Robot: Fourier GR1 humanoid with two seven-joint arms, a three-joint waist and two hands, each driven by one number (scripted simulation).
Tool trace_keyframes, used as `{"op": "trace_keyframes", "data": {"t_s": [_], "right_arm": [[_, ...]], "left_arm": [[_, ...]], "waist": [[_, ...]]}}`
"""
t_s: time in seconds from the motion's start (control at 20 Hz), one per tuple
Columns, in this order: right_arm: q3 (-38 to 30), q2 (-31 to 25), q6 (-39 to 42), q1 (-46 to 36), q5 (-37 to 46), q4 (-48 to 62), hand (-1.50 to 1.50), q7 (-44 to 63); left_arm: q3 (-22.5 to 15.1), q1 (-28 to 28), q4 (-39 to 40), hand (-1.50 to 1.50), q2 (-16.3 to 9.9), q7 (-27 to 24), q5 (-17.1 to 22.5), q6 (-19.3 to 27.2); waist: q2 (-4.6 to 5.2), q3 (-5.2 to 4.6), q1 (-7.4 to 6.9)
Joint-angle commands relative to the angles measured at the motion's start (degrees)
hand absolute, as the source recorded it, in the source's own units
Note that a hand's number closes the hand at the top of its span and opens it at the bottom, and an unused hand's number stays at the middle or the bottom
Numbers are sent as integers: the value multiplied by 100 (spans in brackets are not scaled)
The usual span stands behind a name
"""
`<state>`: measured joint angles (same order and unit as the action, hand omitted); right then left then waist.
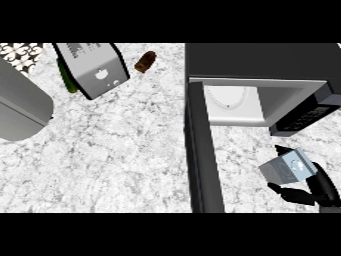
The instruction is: Pick up the milk, place it into the microwave and close the microwave
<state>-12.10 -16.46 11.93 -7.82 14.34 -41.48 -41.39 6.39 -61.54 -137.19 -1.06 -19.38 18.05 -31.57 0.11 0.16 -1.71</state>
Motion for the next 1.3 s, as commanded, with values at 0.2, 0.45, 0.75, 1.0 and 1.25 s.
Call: {"op": "trace_keyframes", "data": {"t_s": [0.2,0.45,0.75,1.0,1.25], "right_arm": [[99,153,50,-742,170,998,150,-446],[52,264,44,-858,162,1416,150,-1132],[-405,389,70,-860,-338,1574,150,-2138],[-396,843,-144,-1048,-406,1686,150,-2318],[-250,800,-501,-1318,-247,1458,150,-2009]], "left_arm": [[282,-62,-662,-150,-120,64,979,-124],[238,-237,-631,-150,11,-91,857,-219],[108,-112,-375,-150,43,-199,734,-309],[197,-482,-680,-150,-45,-83,1001,-371],[452,-419,-500,-150,-128,-101,1152,-400]], "waist": [[14,-2,26],[8,0,15],[23,11,39],[25,10,13],[-8,-8,66]]}}
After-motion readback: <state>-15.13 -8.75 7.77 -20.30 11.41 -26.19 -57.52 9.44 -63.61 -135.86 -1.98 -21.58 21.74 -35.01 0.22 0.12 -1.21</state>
